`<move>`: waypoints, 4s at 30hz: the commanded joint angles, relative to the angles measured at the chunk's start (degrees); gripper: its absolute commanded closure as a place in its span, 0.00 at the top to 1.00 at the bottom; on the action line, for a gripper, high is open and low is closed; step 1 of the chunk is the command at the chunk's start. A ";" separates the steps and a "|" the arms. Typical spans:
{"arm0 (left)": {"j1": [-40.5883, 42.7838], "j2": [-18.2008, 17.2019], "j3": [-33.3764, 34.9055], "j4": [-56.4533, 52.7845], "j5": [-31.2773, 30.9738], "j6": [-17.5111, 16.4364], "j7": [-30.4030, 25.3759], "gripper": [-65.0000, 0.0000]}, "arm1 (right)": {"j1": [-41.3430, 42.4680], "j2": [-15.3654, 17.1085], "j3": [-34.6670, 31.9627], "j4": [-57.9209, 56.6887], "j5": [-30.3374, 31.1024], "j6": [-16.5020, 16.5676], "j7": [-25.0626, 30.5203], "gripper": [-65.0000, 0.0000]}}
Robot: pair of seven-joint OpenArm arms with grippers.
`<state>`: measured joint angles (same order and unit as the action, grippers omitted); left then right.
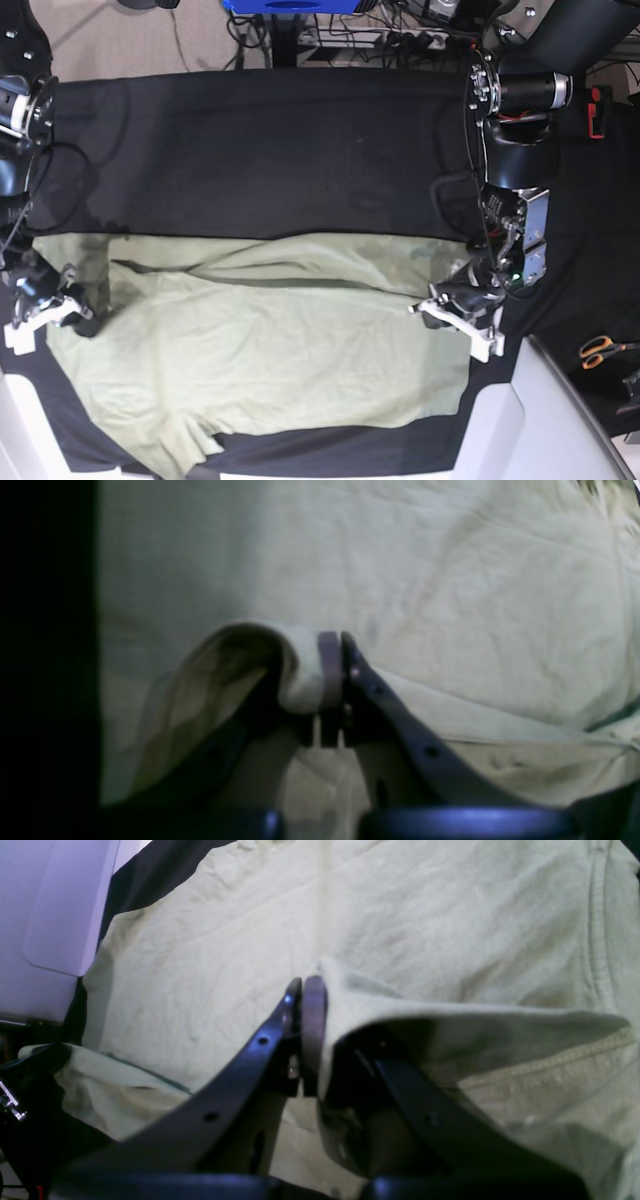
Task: Fold the T-shirt properly
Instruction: 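Lower the folded edge onto the shirt and open both grippers, then grasp the folded edge with both grippers and drag it back toward the robot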
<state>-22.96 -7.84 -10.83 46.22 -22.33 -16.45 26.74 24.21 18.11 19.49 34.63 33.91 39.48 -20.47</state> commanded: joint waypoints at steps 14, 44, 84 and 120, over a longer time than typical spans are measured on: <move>-1.70 -1.61 -1.87 1.39 -0.49 -0.39 -1.38 0.00 | 3.35 1.10 0.07 0.93 1.12 0.52 1.88 0.00; 15.44 -3.99 -10.22 30.84 -1.01 -0.65 2.14 0.96 | -9.83 -6.28 32.78 24.05 1.56 -11.22 -16.15 0.70; 28.81 -0.91 -10.84 30.40 -9.45 -0.74 4.42 0.95 | -2.10 -1.71 32.51 -14.02 1.47 -13.86 -1.03 0.00; 13.60 0.06 -4.77 -3.62 -19.21 -0.48 -8.24 0.68 | -2.98 -1.36 32.78 -13.58 1.56 -13.59 -4.28 0.00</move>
<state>-10.00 -8.10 -15.97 43.24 -43.18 -19.00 14.55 20.95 16.01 52.12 20.67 35.59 26.13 -24.47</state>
